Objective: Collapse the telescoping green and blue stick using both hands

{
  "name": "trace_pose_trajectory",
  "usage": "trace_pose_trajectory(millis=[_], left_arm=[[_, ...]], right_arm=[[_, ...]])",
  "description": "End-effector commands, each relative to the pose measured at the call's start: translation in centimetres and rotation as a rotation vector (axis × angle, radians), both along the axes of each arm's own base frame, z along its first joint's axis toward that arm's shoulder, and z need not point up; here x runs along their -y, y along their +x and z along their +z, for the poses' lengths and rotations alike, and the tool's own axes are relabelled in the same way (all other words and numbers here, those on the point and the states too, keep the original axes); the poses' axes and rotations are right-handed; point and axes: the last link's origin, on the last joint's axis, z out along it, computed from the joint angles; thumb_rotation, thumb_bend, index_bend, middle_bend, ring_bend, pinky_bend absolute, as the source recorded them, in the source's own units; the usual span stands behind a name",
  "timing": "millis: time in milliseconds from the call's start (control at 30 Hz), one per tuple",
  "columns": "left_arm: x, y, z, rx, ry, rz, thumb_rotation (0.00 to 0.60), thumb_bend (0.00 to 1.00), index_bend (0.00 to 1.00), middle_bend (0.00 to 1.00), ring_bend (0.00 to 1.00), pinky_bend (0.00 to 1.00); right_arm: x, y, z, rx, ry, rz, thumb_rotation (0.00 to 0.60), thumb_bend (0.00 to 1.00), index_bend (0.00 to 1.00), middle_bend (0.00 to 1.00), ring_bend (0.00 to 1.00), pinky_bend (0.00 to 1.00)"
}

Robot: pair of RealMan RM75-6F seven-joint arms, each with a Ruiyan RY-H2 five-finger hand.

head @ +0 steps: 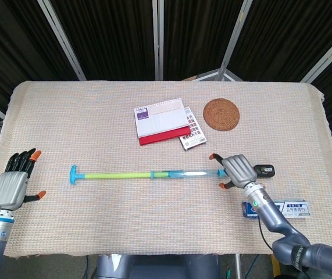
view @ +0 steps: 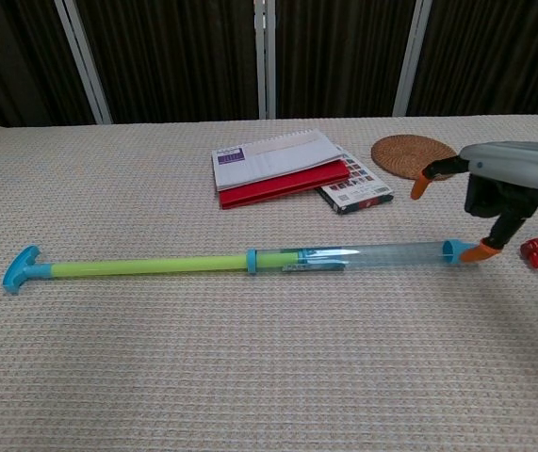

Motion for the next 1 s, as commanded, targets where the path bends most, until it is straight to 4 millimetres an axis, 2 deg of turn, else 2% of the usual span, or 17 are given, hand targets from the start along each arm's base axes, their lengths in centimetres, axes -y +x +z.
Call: trace_pose_trajectory(millis=[33, 233, 467, 667, 933, 1000], left_arm=[[-0.2, -0.1, -0.1, -0.003, -0.002, 0.005, 0.6, 0.0, 0.0, 0.0, 0.0, 0.0], [-0.4, -0.3, -0.2, -0.004, -0.007, 0.013, 0.6, 0.0, 0.0, 0.0, 0.0, 0.0], [-0.5, -0.5, -0.3, -0.005, -0.009, 0.021, 0.6, 0.0, 0.0, 0.0, 0.0, 0.0], [-0.5, -0.5, -0.3, -0.007, -0.011, 0.022, 0.6, 0.0, 0.0, 0.0, 0.0, 0.0], [-0.7, -0.5, -0.4, -0.01, -0.016, 0.024, 0.6, 0.0, 0.0, 0.0, 0.0, 0.0], [-0.8, -0.6, -0.5, -0.013, -0.02, 0.028, 0.6, 0.0, 0.0, 0.03, 0.02, 0.02]], right_arm=[[1.1, 1.2, -2.2, -0.025, 0.016, 0.008, 0.6, 0.08, 0.31, 1.0, 1.0, 1.0], [1.6, 1.9, -4.8, -0.057, 0.023, -0.003, 0.6, 0.11, 0.37, 1.0, 1.0, 1.0], [1.9, 2.6, -6.2, -0.06, 0.02, 0.0, 0.6, 0.15, 0.38, 1.0, 1.0, 1.0], [1.8, 2.8, -7.1, -0.064, 0.014, 0.003, 0.6, 0.17, 0.43, 1.0, 1.0, 1.0], [2.0, 2.4, -7.7, -0.065, -0.012, -0.01, 0.6, 0.27, 0.62, 1.0, 1.0, 1.0], [2.0, 2.4, -7.7, -0.053, -0.016, -0.019, 0.6, 0.28, 0.63, 1.0, 1.0, 1.0]])
